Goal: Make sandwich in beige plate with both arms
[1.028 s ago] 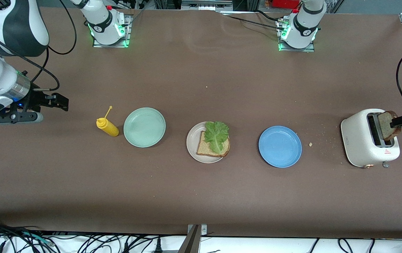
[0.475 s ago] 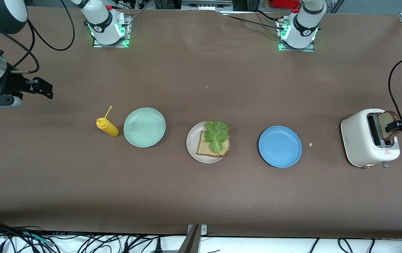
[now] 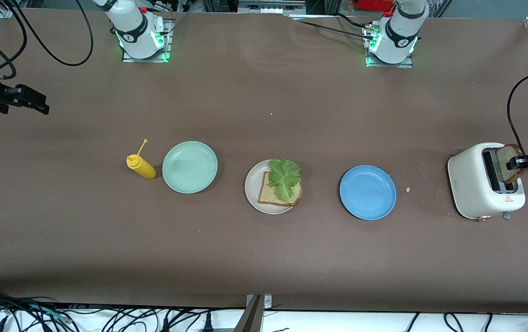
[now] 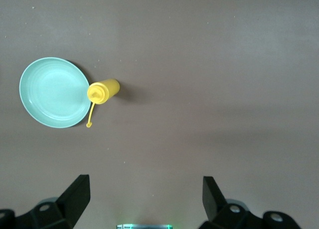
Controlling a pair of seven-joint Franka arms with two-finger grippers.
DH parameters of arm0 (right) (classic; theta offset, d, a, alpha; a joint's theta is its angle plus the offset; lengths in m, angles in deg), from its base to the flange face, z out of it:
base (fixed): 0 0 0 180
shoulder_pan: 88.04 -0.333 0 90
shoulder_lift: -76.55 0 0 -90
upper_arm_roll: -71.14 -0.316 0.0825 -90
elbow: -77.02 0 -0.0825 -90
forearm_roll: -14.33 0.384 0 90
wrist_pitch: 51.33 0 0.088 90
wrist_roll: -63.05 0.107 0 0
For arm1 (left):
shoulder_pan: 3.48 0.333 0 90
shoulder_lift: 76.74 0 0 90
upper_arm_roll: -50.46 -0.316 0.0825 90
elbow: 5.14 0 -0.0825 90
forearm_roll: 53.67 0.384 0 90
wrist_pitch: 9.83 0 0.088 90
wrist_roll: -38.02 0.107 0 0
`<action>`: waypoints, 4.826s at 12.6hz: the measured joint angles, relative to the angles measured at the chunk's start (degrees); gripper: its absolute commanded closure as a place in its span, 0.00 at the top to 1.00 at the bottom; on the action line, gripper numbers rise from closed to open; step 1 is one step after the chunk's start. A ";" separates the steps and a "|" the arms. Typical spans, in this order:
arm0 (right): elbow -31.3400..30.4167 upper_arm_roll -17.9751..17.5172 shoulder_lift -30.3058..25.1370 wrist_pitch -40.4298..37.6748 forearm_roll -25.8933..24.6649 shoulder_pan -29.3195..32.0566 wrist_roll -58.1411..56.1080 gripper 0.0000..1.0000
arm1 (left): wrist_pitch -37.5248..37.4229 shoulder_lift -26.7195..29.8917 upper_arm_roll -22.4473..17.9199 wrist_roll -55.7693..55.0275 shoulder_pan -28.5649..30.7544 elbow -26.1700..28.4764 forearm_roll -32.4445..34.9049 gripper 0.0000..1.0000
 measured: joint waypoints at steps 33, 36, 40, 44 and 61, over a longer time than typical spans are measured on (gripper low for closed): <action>0.71 0.57 0.91 2.90 0.52 -0.17 0.00 1.00 | 9.77 -24.57 20.12 -4.68 -29.25 -14.80 -48.69 0.00; 0.71 0.57 0.91 3.00 0.52 -0.17 0.00 1.00 | 11.95 -27.69 20.11 1.52 -30.18 -14.89 -49.72 0.07; 0.71 0.57 0.91 3.17 0.52 -0.17 0.00 1.00 | 12.34 -29.39 19.88 6.88 -30.56 -15.06 -49.72 1.00; 0.71 0.57 0.92 3.24 0.52 -0.17 0.00 1.00 | 12.36 -29.18 19.57 7.67 -30.41 -16.52 -48.82 1.00; 0.72 0.57 1.46 3.70 0.52 -0.17 0.00 1.00 | -13.82 -6.39 17.70 -9.03 -23.86 -17.69 -6.24 1.00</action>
